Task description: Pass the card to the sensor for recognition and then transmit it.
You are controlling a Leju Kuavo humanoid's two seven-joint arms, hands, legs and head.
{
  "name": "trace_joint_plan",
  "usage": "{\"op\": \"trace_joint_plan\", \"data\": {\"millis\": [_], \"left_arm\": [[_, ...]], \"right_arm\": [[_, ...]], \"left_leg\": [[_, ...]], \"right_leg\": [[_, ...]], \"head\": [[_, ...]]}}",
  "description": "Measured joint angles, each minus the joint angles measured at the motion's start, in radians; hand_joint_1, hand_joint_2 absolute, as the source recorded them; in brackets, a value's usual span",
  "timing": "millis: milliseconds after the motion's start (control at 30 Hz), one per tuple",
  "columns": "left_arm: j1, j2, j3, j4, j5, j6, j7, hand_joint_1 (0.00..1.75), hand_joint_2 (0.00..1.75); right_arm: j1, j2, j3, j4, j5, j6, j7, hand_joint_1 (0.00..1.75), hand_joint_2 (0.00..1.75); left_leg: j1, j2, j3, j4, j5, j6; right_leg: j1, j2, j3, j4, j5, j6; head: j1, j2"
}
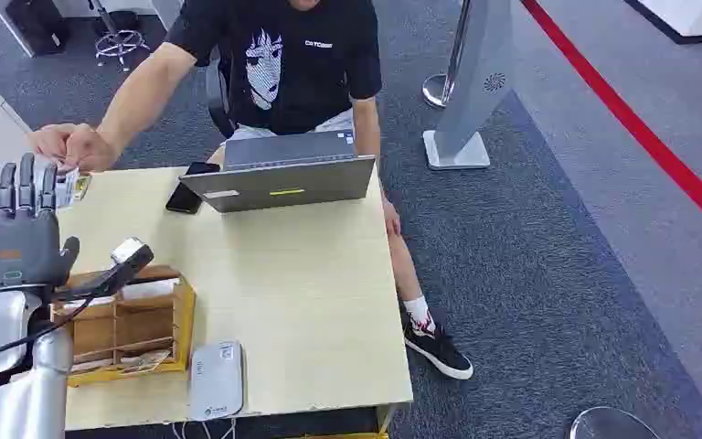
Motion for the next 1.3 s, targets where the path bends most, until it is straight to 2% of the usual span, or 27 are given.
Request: {"op": "trace_joint_plan", "data": {"millis": [133,167,400,433,733,900,1033,1200,1300], "left_arm": [[-0.044,0.010,-0.018,0.107,0.000,0.024,0.011,0.00,1.75],[-0.048,0.010,-0.022,0.115,0.000,0.022,0.011,0.37,1.75],[-0.056,0.013,-0.036,0.140,0.000,0.018,0.004,0.37,1.75],[-0.056,0.013,-0.036,0.141,0.000,0.018,0.004,1.75,1.75],[-0.055,0.021,-0.037,0.144,0.001,0.016,-0.002,1.75,1.75],[-0.042,0.020,-0.037,0.104,0.006,0.012,-0.022,1.75,1.75],[0.006,0.007,-0.037,0.006,0.040,0.016,-0.062,1.75,1.75],[0.143,-0.055,-0.037,-0.215,0.101,0.029,-0.108,1.75,1.75],[0.193,-0.078,-0.037,-0.295,0.120,0.034,-0.126,1.75,1.75]], "right_arm": [[0.000,0.000,0.010,0.000,0.011,-0.002,0.004,0.00,1.75],[0.000,0.000,0.011,0.000,0.015,-0.003,0.007,0.00,1.75],[0.000,0.000,0.013,0.000,0.022,-0.010,0.009,0.00,1.75],[0.000,0.000,0.013,0.000,0.023,-0.010,0.009,0.00,1.75],[0.000,0.000,0.013,0.000,0.038,-0.012,0.008,0.00,1.75],[0.000,0.000,0.013,0.000,0.050,-0.013,0.009,0.00,1.75],[0.001,0.000,0.013,0.000,0.051,-0.014,0.006,0.00,1.75],[0.002,0.000,0.011,0.000,0.047,-0.018,0.003,0.00,1.75],[0.002,0.000,0.010,0.000,0.047,-0.020,0.001,0.00,1.75]], "left_leg": [[0.000,0.000,-0.003,0.000,0.000,0.000],[0.000,0.000,-0.004,0.000,0.000,0.000],[0.000,0.000,-0.005,0.000,0.000,0.000],[0.000,0.000,-0.005,0.000,0.000,0.000],[0.000,0.000,-0.006,0.000,0.000,0.000],[0.000,0.000,-0.006,0.000,0.000,0.000],[0.000,0.000,-0.006,0.000,0.000,0.000],[0.000,0.000,-0.007,0.000,-0.001,0.001],[0.000,0.000,-0.008,0.000,-0.001,0.001]], "right_leg": [[0.000,0.000,-0.002,0.000,0.000,0.000],[0.000,0.000,-0.003,0.000,0.000,0.000],[0.000,0.000,-0.006,0.000,0.000,0.000],[0.000,0.000,-0.006,0.000,0.000,0.000],[0.000,0.000,-0.005,0.000,0.000,0.000],[0.000,0.000,-0.006,0.000,0.000,0.000],[0.000,0.000,-0.006,0.000,0.000,0.000],[0.000,0.000,-0.006,-0.001,-0.001,0.001],[0.000,0.000,-0.007,-0.001,-0.001,0.001]], "head": [[0.000,0.000],[0.000,0.000],[0.000,0.000],[0.000,0.000],[0.000,0.000],[0.000,0.000],[0.000,0.000],[0.001,0.000],[0.001,0.000]]}}
